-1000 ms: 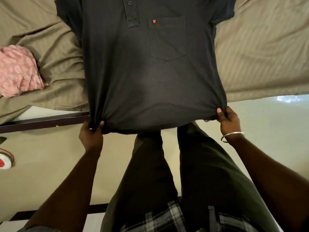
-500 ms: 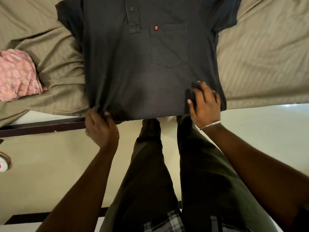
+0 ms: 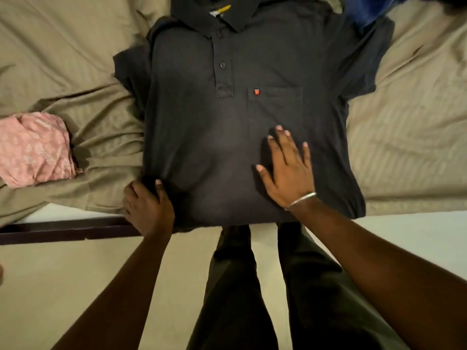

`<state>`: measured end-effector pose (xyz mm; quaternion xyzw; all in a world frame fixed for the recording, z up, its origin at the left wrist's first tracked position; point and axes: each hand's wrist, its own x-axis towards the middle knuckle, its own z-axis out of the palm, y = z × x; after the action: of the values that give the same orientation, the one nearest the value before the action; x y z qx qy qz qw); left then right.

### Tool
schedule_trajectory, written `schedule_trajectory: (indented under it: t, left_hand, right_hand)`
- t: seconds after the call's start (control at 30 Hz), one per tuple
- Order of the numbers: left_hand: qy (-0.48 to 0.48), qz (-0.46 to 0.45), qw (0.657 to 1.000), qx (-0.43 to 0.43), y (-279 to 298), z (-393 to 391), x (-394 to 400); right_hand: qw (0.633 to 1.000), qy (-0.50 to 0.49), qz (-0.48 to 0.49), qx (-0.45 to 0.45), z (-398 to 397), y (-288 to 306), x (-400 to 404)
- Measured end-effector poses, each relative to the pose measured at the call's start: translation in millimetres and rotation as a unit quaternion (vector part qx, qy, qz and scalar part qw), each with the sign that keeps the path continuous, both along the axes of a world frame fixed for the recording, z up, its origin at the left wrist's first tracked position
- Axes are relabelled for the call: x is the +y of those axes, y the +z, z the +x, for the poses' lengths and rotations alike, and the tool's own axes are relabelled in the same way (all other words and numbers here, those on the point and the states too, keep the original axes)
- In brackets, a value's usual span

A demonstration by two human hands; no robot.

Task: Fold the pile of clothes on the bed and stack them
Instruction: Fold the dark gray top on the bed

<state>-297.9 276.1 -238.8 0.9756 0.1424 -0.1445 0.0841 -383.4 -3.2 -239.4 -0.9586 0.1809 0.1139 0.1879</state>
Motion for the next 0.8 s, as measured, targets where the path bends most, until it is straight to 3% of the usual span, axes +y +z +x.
schedule_trajectory:
  t: [0.1, 0.23, 0.4, 0.57, 0.7, 0.8]
  left_hand:
    - [0.0, -0.046, 0.997, -0.061, -1.5, 39.7, -24.2]
    - [0.024, -0.053, 0.992, -0.111, -13.4, 125.8, -43.7]
    - [0.02, -0.109, 0.992, -0.054, -22.7, 219.7, -66.3]
    - [-0.007, -0.144, 0.99, 0.005, -19.6, 245.4, -73.0]
    - [0.168, -0.326, 0.928, -0.07, -10.4, 251.2, -53.9]
    - [0.34, -0.427, 0.838, 0.016, 1.0, 250.9, -42.2]
  right_hand:
    - [1.0, 0.004, 0.005, 0.006, 61.7, -5.5, 6.9]
    - [0.99, -0.077, 0.005, 0.121, 114.9, -21.9, -5.1]
    - [0.984, -0.066, 0.003, 0.165, 119.5, -40.1, -9.8]
    - [0.972, -0.063, 0.005, 0.225, 130.8, -43.9, -7.7]
    - [0.967, -0.061, 0.008, 0.247, 135.4, -40.1, -7.5]
    - [0.965, -0.061, 0.007, 0.253, 137.0, -38.9, -6.9]
